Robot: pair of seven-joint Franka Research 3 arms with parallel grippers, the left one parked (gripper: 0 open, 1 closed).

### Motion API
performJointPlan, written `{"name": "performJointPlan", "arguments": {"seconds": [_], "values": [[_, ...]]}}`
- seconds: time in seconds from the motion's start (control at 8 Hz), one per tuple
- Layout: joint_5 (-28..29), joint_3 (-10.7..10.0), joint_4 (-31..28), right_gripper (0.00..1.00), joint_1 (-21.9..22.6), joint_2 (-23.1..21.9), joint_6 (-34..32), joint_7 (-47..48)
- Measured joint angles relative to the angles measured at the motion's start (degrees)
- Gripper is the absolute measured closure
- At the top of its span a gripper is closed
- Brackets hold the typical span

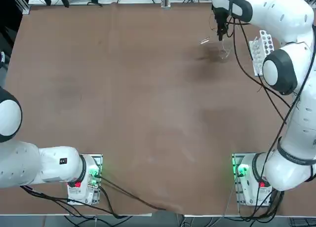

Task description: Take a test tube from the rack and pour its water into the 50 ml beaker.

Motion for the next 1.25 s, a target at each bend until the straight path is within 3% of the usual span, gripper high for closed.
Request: {"name": "performJointPlan", "arguments": {"seconds": [0.75,1.25], "values": [[4.2,0.0,-2.7,0.79,-1.6,-0.5,1.9,-2.4],[7.7,-0.1,-8.7,0.79,-2.4,-3.8,5.8,-4.4]]}}
